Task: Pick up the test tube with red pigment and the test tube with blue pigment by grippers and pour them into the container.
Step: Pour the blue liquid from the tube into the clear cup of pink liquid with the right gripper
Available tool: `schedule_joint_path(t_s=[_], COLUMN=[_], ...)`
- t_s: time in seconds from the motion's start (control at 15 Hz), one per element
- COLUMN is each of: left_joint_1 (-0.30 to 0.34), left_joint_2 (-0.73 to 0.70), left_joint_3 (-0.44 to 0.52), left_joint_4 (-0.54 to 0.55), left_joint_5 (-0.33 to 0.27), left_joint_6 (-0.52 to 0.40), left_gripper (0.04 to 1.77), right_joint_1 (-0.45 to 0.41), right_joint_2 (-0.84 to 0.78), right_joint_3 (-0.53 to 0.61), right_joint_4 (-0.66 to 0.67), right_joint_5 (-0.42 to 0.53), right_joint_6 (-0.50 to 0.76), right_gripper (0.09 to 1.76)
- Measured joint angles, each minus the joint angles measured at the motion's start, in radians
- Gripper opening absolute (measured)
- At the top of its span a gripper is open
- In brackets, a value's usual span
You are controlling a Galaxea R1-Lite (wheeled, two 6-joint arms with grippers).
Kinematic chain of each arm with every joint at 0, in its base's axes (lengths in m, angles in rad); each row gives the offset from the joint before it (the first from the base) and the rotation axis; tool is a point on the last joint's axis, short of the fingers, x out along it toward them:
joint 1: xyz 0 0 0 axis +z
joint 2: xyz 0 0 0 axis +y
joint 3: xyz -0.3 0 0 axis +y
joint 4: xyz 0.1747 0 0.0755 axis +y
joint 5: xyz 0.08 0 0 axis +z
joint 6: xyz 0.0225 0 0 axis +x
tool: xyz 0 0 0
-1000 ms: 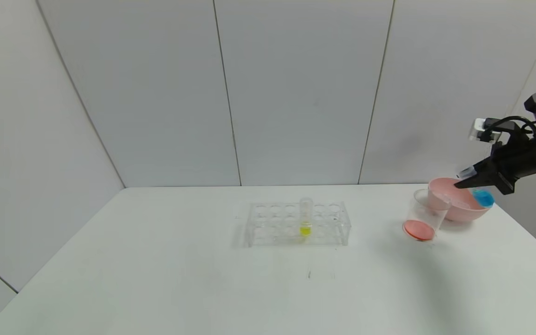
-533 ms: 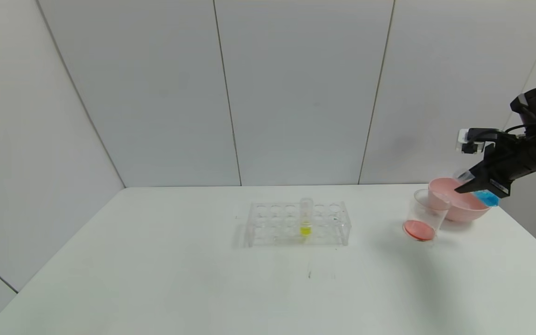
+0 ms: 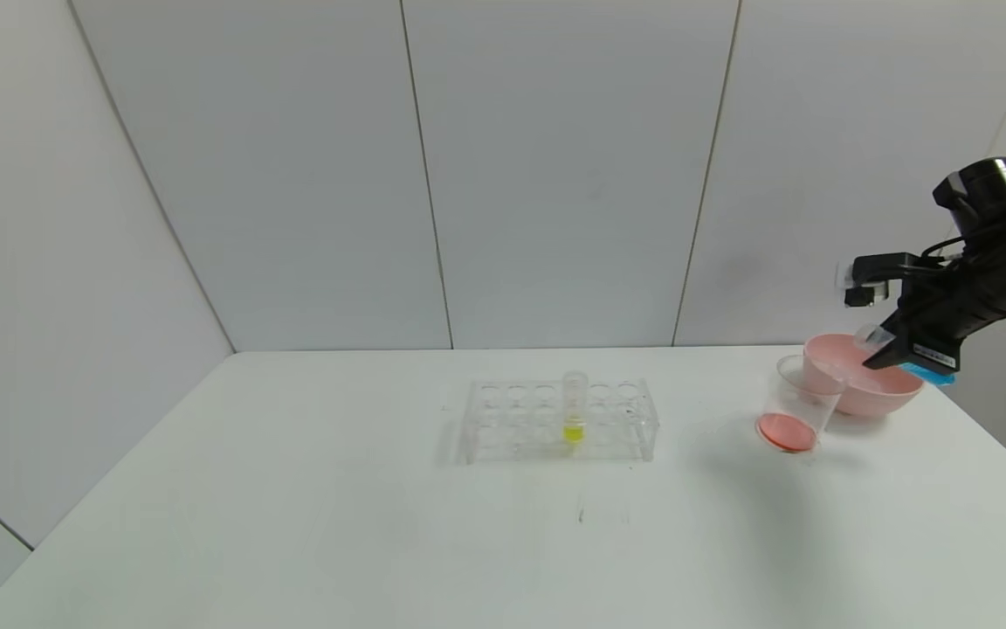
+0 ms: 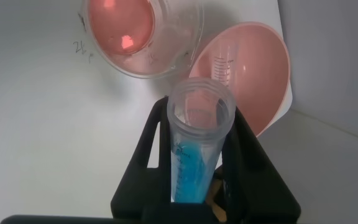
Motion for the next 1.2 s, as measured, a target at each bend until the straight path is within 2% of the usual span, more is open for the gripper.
schedule_joint_path(t_s=[0.27,1.2], left_joint_1=[0.0,0.0], left_joint_2=[0.0,0.0], left_joint_3=[0.0,0.0], left_joint_4=[0.0,-0.001], left_joint_5=[0.0,0.0], left_joint_6=[0.0,0.0], left_gripper=[1.76,1.76], right_joint_1=[0.021,0.101], right_joint_2=[-0.001,0.031], right_joint_3=[0.0,0.0], right_joint_4=[0.005,0.006], right_joint_5=[-0.122,-0.306], right_joint_6=[-0.036,-0.059], right_gripper=[0.52,0.52])
